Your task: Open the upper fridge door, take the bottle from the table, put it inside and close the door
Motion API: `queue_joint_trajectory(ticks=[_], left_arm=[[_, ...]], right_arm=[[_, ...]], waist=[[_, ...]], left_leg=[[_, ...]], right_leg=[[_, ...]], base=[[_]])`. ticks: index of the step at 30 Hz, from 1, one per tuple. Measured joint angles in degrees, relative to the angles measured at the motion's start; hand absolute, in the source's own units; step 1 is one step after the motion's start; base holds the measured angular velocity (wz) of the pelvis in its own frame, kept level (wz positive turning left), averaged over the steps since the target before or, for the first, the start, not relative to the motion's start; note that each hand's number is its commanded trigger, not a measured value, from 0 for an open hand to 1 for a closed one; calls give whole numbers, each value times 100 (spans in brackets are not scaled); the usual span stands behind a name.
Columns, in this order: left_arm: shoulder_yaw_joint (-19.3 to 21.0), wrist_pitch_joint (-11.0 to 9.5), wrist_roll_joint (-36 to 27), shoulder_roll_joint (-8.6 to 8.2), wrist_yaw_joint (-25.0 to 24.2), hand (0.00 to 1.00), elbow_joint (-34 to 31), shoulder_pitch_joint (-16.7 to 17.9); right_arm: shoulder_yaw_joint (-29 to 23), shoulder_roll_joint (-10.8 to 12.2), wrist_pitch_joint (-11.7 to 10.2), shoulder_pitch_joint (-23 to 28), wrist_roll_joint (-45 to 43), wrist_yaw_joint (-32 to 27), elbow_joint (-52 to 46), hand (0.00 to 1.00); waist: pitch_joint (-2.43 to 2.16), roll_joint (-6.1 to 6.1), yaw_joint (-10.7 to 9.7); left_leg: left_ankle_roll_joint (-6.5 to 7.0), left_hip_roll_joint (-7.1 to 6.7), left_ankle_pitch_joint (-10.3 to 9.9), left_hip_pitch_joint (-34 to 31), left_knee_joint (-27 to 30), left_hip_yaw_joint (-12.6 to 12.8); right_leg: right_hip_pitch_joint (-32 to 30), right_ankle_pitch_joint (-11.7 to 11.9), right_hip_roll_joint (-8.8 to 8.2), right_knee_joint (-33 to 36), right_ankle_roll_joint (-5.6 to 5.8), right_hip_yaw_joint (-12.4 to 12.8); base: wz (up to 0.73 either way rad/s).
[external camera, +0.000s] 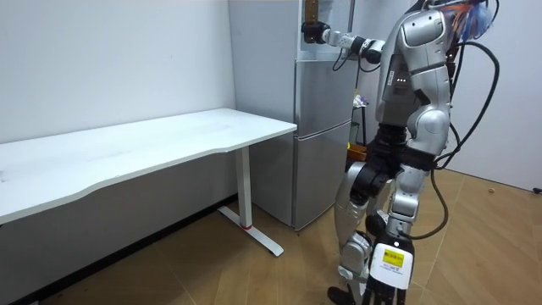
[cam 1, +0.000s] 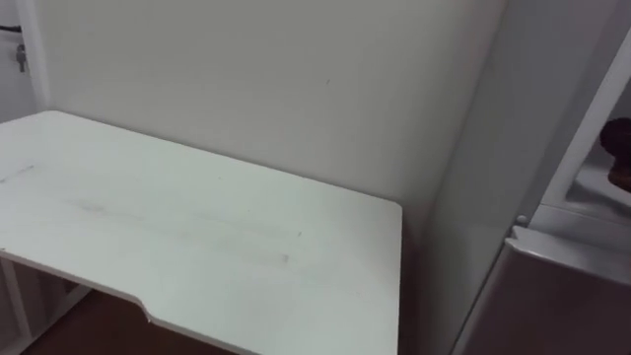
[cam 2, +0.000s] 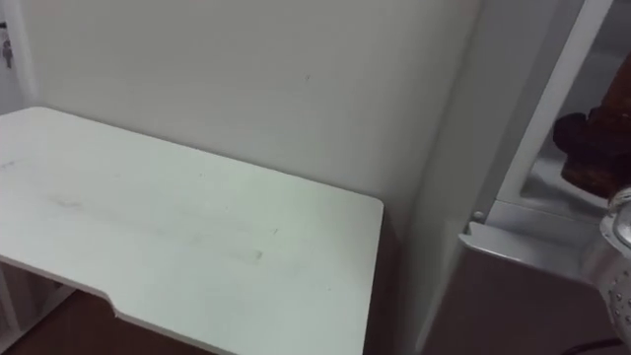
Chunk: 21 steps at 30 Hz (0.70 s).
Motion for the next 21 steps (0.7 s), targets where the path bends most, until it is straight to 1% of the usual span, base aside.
queue_joint_trajectory(ticks=[2,4,5,7,9,11,14,16,17,18,19,20,21], left_arm=[[6,1,0,0,-4,0,0,14],[9,21,-3,1,-2,0,-2,58],[16,58,-5,5,9,0,-23,70],[16,79,-11,14,40,0,-66,99],[13,79,-20,17,65,0,-79,102],[3,82,-26,22,66,0,-116,113],[-14,115,-16,57,71,0,-113,137],[-14,127,-23,62,72,0,-162,163],[-13,140,-31,78,72,0,-224,167],[-13,165,-31,126,69,0,-290,166],[-13,167,-30,158,69,0,-314,164],[-12,169,-29,226,70,0,-328,159],[-13,173,-46,264,68,0,-328,147]], right_arm=[[1,0,0,-45,-18,39,131,100],[135,-18,18,-174,-17,85,350,100],[244,-78,81,-243,-18,123,486,100],[341,-90,114,-364,-19,190,759,100],[444,-93,121,-470,6,248,1066,100],[444,-93,113,-481,89,252,1187,100],[446,-102,97,-611,240,245,1417,100],[499,-116,72,-660,275,251,1570,100],[622,-186,32,-665,350,258,1675,100],[734,-277,16,-665,415,315,1817,100],[784,-311,16,-665,433,346,1892,100],[862,-333,9,-667,459,380,2026,100],[891,-337,-8,-675,482,403,2123,100]], waist=[[4,4,15],[16,20,54],[18,24,70],[22,20,98],[4,-4,113],[2,-15,131],[11,-16,146],[22,-42,169],[49,-56,212],[61,-106,272],[64,-138,299],[62,-201,348],[62,-225,395]], left_leg=[[4,-6,-4,-1,17,-27],[5,-8,-4,2,20,-30],[3,-8,-6,-1,22,-32],[-6,-9,-12,-20,25,-55],[-22,-16,1,-106,48,-94],[-26,-18,8,-162,74,-124],[-28,-24,7,-202,148,-191],[-30,-20,6,-199,149,-192],[-35,-13,3,-202,150,-189],[-45,-3,-6,-208,151,-188],[-52,4,-13,-212,154,-188],[-80,23,-29,-220,164,-185],[-99,44,-61,-249,224,-186]], right_leg=[[15,-2,0,-5,4,-2],[14,-3,1,-6,6,46],[10,-4,-4,-6,6,63],[-8,-4,-21,-4,6,65],[-76,-6,-17,-1,2,67],[-110,-5,-3,-4,0,69],[-83,-4,39,-10,-1,67],[-72,-4,44,-17,-1,74],[-76,-4,49,-17,-1,79],[-83,-4,51,-17,-1,79],[-85,-4,51,-18,-1,79],[-95,-3,49,-19,-3,83],[-97,0,67,-19,-8,73]], base=[[8],[0],[0],[0],[6],[11],[11],[2],[0],[0],[0],[-5],[-5]])
